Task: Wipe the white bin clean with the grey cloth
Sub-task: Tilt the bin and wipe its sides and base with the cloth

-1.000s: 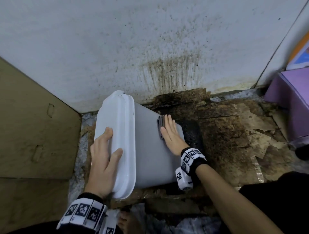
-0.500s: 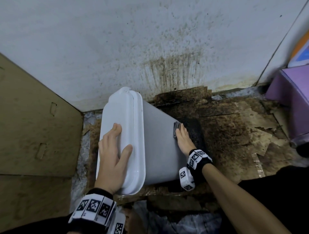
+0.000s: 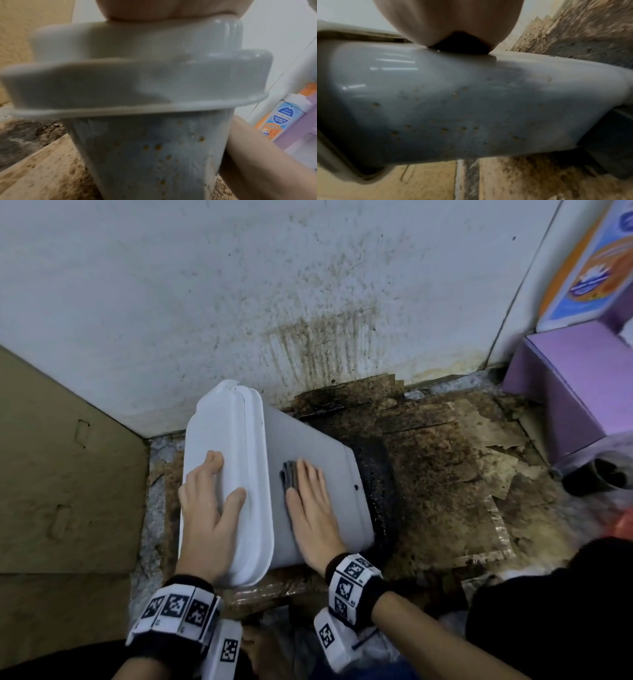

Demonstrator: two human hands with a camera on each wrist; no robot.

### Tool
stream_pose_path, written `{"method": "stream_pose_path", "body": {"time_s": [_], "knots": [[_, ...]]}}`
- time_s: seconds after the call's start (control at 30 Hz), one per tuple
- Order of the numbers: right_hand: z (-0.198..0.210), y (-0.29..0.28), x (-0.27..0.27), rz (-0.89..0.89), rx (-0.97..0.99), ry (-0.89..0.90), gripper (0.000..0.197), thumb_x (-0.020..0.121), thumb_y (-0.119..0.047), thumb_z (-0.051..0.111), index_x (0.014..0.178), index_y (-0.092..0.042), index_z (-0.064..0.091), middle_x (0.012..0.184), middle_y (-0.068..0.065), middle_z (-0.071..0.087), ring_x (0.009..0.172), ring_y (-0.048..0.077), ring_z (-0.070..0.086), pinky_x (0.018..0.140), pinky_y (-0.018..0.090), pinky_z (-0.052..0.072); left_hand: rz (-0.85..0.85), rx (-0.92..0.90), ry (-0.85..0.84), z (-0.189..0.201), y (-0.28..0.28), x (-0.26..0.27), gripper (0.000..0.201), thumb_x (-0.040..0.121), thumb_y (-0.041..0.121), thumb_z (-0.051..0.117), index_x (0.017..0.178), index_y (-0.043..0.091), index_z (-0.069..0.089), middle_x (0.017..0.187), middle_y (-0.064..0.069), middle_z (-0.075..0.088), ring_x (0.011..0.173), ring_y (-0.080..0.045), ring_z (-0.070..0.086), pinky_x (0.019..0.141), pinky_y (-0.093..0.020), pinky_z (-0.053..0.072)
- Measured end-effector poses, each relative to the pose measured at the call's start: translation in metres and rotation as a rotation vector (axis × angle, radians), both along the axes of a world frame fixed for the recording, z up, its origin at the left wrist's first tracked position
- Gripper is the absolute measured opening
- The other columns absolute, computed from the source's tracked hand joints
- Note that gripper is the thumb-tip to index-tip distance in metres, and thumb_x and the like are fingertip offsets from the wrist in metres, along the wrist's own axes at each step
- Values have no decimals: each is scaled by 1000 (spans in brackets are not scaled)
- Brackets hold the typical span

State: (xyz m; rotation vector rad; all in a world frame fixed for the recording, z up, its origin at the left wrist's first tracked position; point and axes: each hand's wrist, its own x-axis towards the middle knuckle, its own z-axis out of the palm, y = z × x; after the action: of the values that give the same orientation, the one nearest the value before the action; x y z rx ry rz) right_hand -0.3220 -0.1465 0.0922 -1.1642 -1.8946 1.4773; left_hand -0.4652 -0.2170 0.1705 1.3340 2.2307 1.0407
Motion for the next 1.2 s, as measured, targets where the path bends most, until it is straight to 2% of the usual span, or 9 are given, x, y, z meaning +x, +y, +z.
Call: {"method": "stream_pose_path", "body": {"time_s": [0.1,0.2,0.3,0.4,0.57,0.77,1.0,1.13,1.2], "knots": [[-14,4,13,1,26,6,56,106,-47,20,158,-32,4,165,-17,-2,149,-4,-11,121,22,-6,-14,13,4,0,2,3,58,91,50,40,144,27,36,149,4,35,143,-14,25,120,-48,22],[-39,12,27,-18,19,-39,56,106,-44,21,158,-31,6,166,-15,1,150,-3,-7,124,27,-2,-12,14,18,0,4,6,61,90,51,41,145,25,37,150,2,35,143,-13,24,120,-46,21],[-64,20,45,-93,-120,-85,56,107,-42,23,158,-29,6,167,-8,-1,152,6,-6,124,34,-1,-3,12,18,0,4,6,64,90,53,41,147,25,36,152,3,34,143,-13,24,120,-46,21],[-84,26,59,-183,-285,-167,55,108,-35,26,158,-18,11,167,5,1,153,21,-4,122,33,-5,-6,19,10,0,3,6,63,90,53,41,147,27,35,151,4,34,143,-12,23,121,-46,21],[-98,31,50,-320,-354,-198,58,106,-40,30,157,-17,18,165,6,17,150,25,16,124,38,7,-7,10,18,-1,2,6,62,90,53,40,146,27,35,151,6,34,143,-12,23,120,-42,21],[-78,28,43,-273,-252,-220,55,106,-36,30,156,-18,21,165,4,17,150,21,16,124,37,7,-5,3,19,1,3,6,63,89,53,39,146,27,36,150,6,34,140,-10,23,116,-34,18],[-10,0,13,-141,-87,-50,55,106,-43,27,158,-29,14,165,-11,7,151,8,0,120,27,-1,3,3,44,4,6,12,64,88,50,39,146,25,36,151,3,34,136,-9,24,114,-32,18],[7,-11,3,-108,4,71,55,105,-43,32,157,-31,20,162,-16,16,150,1,5,121,24,4,2,14,59,4,5,12,66,89,53,37,147,22,37,151,1,36,136,-10,25,114,-32,19],[8,-12,6,-156,-7,155,48,105,-35,39,152,-32,31,158,-14,29,147,-1,19,122,25,14,1,17,62,4,5,12,67,88,54,37,147,22,37,150,0,36,136,-12,26,114,-33,21]]}}
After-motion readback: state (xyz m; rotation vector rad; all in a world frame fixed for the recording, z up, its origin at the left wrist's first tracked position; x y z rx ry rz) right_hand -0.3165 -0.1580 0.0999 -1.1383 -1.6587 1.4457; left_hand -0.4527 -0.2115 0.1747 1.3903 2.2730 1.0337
